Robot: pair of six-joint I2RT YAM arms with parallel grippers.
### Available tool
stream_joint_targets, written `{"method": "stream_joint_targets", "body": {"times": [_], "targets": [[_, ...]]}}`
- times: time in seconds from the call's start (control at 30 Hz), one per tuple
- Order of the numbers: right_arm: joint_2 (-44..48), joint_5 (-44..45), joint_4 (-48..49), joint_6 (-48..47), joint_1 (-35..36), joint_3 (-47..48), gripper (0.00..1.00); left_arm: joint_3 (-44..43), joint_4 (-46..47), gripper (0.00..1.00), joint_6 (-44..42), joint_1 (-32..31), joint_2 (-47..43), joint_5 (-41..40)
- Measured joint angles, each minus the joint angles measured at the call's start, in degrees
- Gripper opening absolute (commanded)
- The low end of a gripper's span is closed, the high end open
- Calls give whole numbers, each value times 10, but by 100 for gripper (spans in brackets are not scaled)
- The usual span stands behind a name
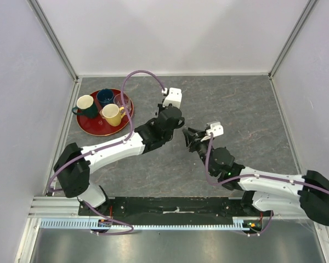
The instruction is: Place the phone on the phone stand
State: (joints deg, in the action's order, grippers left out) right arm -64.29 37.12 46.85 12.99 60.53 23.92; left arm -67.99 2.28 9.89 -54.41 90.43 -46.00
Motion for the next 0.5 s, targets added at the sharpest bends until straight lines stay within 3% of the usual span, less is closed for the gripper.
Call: {"method": "stream_joint_targets", "body": {"times": [0.1,0.23,0.33,0.5], "targets": [[49,-28,-36,-8,-30,0,42,20,-4,2,1,-1,-25,16],[70,-138,-55,-3,-143,-4,71,41,-42,2,3,1,-70,63],[49,-282,-61,-19,-210,-6,83,51,-70,2,3,7,-100,128],[-14,-492,-100,-63,-218,14,96,85,-119,2,-24,22,-172,269]]}}
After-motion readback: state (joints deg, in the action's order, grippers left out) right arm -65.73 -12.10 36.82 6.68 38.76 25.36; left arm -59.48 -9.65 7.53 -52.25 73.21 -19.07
